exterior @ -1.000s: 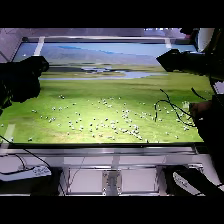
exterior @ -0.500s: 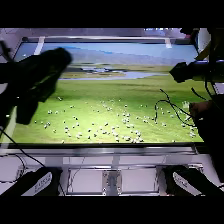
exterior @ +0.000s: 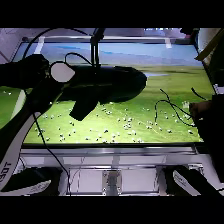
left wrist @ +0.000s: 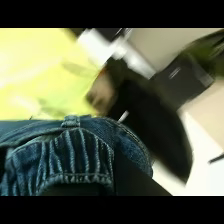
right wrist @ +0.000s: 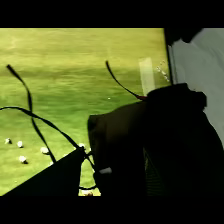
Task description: Fold the clothes and pants, and hang the long-sleeved shirts on hangers.
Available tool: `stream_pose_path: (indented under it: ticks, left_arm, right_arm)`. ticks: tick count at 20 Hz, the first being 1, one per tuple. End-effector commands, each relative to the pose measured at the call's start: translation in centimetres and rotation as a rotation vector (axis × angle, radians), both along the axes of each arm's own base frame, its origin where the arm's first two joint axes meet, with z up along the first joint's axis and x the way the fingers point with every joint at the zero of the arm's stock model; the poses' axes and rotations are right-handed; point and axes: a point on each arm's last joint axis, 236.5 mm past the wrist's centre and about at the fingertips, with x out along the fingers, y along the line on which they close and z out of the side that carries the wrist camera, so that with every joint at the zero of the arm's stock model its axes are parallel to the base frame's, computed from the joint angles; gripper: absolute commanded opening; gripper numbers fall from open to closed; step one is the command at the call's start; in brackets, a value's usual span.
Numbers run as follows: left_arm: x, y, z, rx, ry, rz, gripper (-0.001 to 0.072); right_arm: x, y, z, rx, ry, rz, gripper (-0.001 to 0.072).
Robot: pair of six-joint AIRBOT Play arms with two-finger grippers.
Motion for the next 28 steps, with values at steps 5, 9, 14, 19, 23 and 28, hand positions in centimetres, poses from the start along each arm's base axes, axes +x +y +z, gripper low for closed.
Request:
stream_pose_path:
  ticks: [5,9,14,19,23,28]
  left_arm:
    - [-5.2,6.5,-6.7,0.448,0.116,-0.092,0.0017]
    - [-4.9,0.9,-6.2,0.353,0.023,-0.093,0.0017]
    - [-4.5,-9.8,-10.6,0.176,0.066,-0.069,0.0017]
    - [-7.5,-15.3,-16.9,0.114,0.204,-0.177,0.0022]
    - [-0.9,-9.8,-12.6,0.104,0.069,-0.091,0.0646]
    - [7.4,15.3,-10.0,0.384,0.175,0.194,0.0543]
  right_arm:
    - [-1.2,-3.1,-0.4,0.27,-0.127,-0.138,0.0428]
    - [2.8,3.8,1.2,0.499,-0.244,0.092,0.0428]
    - [2.8,5.8,1.4,0.55,-0.234,0.16,0.0429]
    - [2.5,5.9,1.1,0.544,-0.214,0.169,0.0429]
    - [2.3,5.1,0.8,0.493,-0.197,0.169,0.0429]
    - [1.5,7.2,-1.3,0.563,-0.109,0.221,0.0428]
